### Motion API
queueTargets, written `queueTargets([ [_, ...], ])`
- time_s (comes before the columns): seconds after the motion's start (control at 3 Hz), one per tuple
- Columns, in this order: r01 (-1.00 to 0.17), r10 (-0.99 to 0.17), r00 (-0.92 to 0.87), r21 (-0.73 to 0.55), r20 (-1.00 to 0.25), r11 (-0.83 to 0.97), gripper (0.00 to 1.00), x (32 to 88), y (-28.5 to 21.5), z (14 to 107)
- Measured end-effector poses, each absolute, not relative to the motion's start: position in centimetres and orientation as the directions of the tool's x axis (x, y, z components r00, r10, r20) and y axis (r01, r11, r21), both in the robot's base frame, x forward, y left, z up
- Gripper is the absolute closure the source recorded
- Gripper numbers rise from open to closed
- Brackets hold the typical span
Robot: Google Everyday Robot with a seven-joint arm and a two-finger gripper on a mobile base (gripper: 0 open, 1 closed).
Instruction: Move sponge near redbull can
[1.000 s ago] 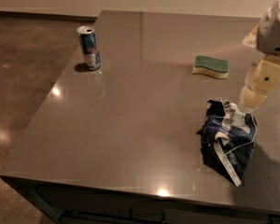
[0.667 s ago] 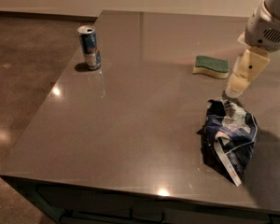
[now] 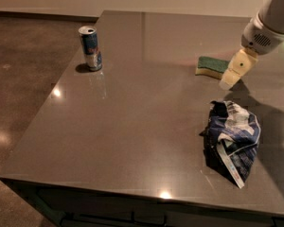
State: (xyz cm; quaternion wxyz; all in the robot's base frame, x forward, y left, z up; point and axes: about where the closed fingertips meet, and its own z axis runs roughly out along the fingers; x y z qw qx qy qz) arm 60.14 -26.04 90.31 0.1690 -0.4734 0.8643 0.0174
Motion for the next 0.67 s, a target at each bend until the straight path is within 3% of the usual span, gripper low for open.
queueTargets([
  [0.67,-0.761,-0.743,-0.562,-0.125,-0.363,0.636,0.0,65.9,-26.8,86.2],
])
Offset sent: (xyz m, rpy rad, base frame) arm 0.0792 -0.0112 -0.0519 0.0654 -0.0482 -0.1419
